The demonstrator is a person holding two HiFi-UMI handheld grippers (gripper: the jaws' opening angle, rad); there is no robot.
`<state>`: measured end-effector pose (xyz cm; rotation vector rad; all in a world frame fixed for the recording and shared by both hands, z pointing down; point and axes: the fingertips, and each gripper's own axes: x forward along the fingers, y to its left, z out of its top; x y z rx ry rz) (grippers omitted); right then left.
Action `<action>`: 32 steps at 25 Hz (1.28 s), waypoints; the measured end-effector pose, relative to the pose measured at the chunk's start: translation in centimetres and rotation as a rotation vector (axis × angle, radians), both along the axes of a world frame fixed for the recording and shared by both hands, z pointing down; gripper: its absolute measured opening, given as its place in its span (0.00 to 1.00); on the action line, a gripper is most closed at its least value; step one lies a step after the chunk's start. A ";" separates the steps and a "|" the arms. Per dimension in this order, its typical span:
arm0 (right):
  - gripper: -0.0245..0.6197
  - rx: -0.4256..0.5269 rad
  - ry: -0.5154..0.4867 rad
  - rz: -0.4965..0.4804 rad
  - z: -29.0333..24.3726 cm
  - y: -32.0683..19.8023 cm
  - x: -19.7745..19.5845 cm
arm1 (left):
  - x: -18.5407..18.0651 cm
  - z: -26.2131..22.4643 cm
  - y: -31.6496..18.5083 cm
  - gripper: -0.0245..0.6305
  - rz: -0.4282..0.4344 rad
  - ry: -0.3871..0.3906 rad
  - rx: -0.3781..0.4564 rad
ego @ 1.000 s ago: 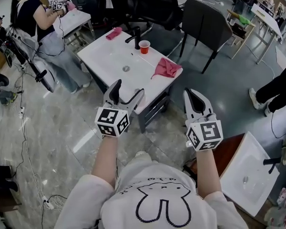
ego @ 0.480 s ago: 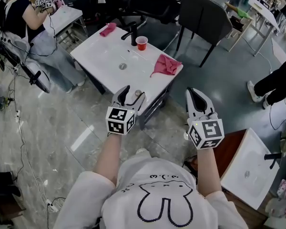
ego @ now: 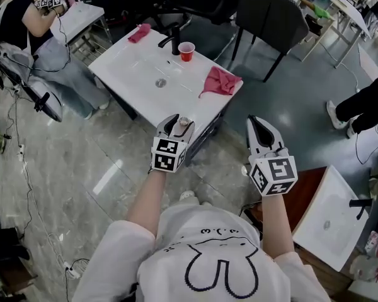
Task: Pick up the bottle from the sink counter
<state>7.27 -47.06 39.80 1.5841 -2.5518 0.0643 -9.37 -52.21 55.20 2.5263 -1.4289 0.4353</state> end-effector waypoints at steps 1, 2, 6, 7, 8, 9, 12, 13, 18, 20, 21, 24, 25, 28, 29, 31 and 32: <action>0.08 -0.007 -0.002 0.002 0.1 0.1 0.1 | 0.1 0.2 -0.1 0.37 -0.001 -0.002 -0.005; 0.08 -0.013 -0.002 0.004 0.2 0.1 0.1 | 0.2 0.5 -0.1 0.36 -0.003 -0.003 -0.009; 0.08 -0.033 -0.003 0.007 0.7 0.2 0.2 | 0.3 1.2 -0.3 0.30 -0.023 -0.004 -0.013; 0.08 -0.037 -0.005 0.009 0.7 0.2 0.3 | 0.3 1.2 -0.4 0.30 -0.026 -0.001 -0.008; 0.08 -0.039 -0.006 0.010 0.7 0.3 0.3 | 0.3 1.2 -0.4 0.29 -0.025 0.002 -0.004; 0.08 -0.041 -0.007 0.012 0.7 0.3 0.3 | 0.3 1.2 -0.4 0.29 -0.023 0.005 -0.002; 0.08 -0.044 -0.005 0.013 0.6 0.5 0.3 | 0.4 1.2 -0.4 0.28 -0.011 -0.008 -0.010; 0.08 -0.045 -0.005 0.012 0.6 0.6 0.2 | 0.4 1.2 -0.4 0.27 -0.006 -0.018 -0.013; 0.08 -0.045 0.001 0.001 0.4 0.9 -0.3 | 0.6 1.2 -0.2 0.26 0.014 -0.059 -0.028; 0.08 -0.043 0.000 -0.002 0.3 1.0 -0.4 | 0.6 1.2 -0.1 0.26 0.023 -0.064 -0.035; 0.08 -0.041 -0.001 -0.002 0.2 1.1 -0.4 | 0.6 1.2 0.0 0.26 0.026 -0.067 -0.036; 0.08 -0.037 -0.008 0.003 0.0 1.2 -0.3 | 0.4 0.6 0.1 0.26 0.026 -0.068 -0.026; 0.08 -0.035 -0.012 0.005 -0.1 1.2 -0.3 | 0.3 0.3 0.1 0.26 0.024 -0.065 -0.020; 0.08 -0.027 -0.028 0.008 -0.4 1.2 -0.4 | 0.0 -1.2 0.0 0.26 0.016 -0.060 0.005; 0.08 -0.024 -0.033 0.008 -0.6 1.2 -0.4 | 0.0 -1.7 0.0 0.25 0.016 -0.058 0.014; 0.08 -0.013 -0.040 0.008 -1.1 1.2 -0.4 | 0.0 -2.8 0.0 0.26 0.016 -0.059 0.033; 0.08 -0.007 -0.042 0.008 -1.4 1.2 -0.5 | -0.1 -3.3 0.0 0.26 0.017 -0.060 0.043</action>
